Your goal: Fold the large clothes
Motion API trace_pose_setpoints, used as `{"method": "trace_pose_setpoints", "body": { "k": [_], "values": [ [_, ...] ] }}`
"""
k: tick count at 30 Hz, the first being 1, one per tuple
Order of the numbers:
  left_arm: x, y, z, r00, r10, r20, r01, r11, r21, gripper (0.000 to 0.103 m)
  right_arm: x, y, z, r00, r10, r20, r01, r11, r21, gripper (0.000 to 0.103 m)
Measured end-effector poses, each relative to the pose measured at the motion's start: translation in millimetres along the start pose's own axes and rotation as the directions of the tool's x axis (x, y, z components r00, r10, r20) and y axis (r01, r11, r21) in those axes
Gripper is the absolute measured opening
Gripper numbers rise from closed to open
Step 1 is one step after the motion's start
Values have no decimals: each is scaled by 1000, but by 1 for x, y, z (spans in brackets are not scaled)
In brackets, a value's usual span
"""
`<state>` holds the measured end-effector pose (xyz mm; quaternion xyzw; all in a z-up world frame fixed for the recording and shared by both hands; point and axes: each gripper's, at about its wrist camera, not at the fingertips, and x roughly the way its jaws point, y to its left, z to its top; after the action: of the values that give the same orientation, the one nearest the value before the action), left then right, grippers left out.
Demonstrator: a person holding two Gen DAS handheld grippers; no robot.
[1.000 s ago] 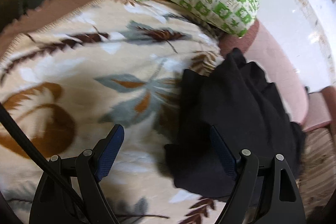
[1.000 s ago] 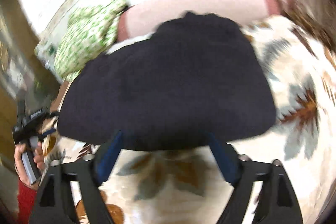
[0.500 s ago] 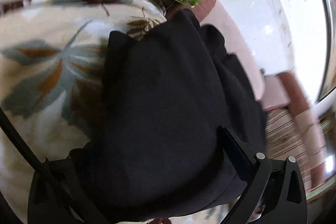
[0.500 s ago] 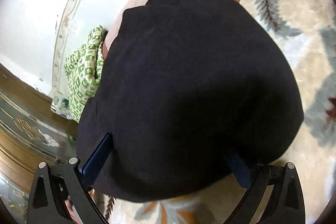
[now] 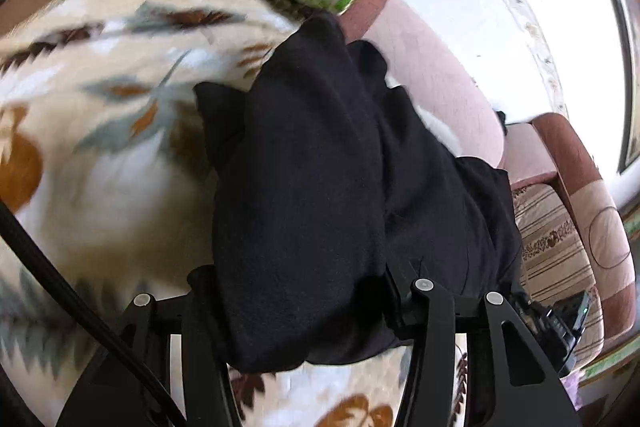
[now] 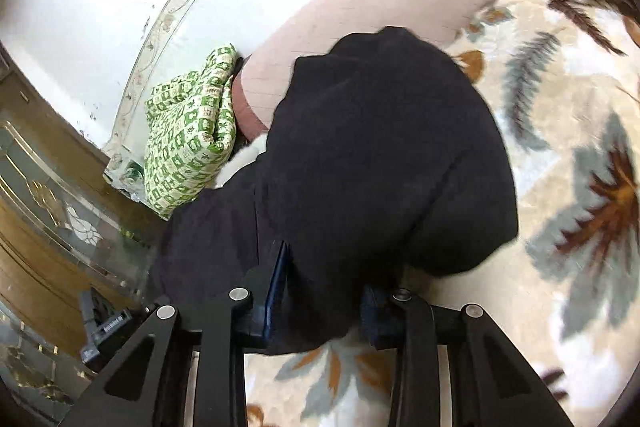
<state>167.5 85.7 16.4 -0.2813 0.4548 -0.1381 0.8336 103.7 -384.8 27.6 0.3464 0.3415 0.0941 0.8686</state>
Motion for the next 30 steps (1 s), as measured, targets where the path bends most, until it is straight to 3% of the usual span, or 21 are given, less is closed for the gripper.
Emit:
{"method": "trace_pose_setpoints", "body": {
  "k": [4, 7, 9, 11, 15, 19, 20, 22, 23, 24, 27, 30],
  "values": [
    [-11, 5, -14, 997, 70, 18, -69, 997, -37, 63, -17, -38, -8, 996, -89, -12, 90, 991, 99, 38],
    [-35, 3, -25, 991, 119, 65, -118, 993, -12, 67, -53, -36, -5, 970, -221, 103, 216, 975, 54, 41],
    [-44, -1, -24, 982, 165, 95, -167, 986, 14, 70, -74, -25, -2, 948, -258, 188, 260, 966, 13, 48],
    [-52, -10, -23, 969, 212, 125, -221, 974, 58, 73, -81, -17, 4, 937, -262, 233, 272, 962, -11, 48],
    [-42, -41, 1, 960, 242, 144, -261, 955, 139, 78, -39, 8, 26, 962, -211, 171, 230, 969, -95, 48],
    [3, -54, 41, 959, 250, 136, -270, 951, 150, 81, 31, 34, 44, 966, -235, 112, 256, 934, -249, 48],
    [15, -53, 49, 952, 274, 135, -292, 945, 147, 81, 47, 35, 47, 963, -246, 108, 267, 924, -273, 48],
    [47, -44, 66, 918, 379, 121, -393, 910, 134, 81, 72, 30, 49, 957, -270, 106, 289, 910, -296, 51],
    [55, -37, 70, 911, 397, 113, -410, 904, 124, 81, 83, 23, 50, 957, -273, 98, 290, 909, -298, 52],
    [66, -26, 76, 913, 398, 91, -407, 908, 101, 87, 91, 17, 49, 958, -273, 88, 287, 910, -300, 54],
    [87, 15, 86, 949, 315, 3, -315, 948, -49, 99, 103, -3, 48, 967, -237, 92, 254, 924, -286, 55],
    [86, 32, 84, 958, 286, -1, -284, 951, -127, 101, 102, 3, 49, 963, -250, 95, 267, 920, -287, 57]
  ]
}}
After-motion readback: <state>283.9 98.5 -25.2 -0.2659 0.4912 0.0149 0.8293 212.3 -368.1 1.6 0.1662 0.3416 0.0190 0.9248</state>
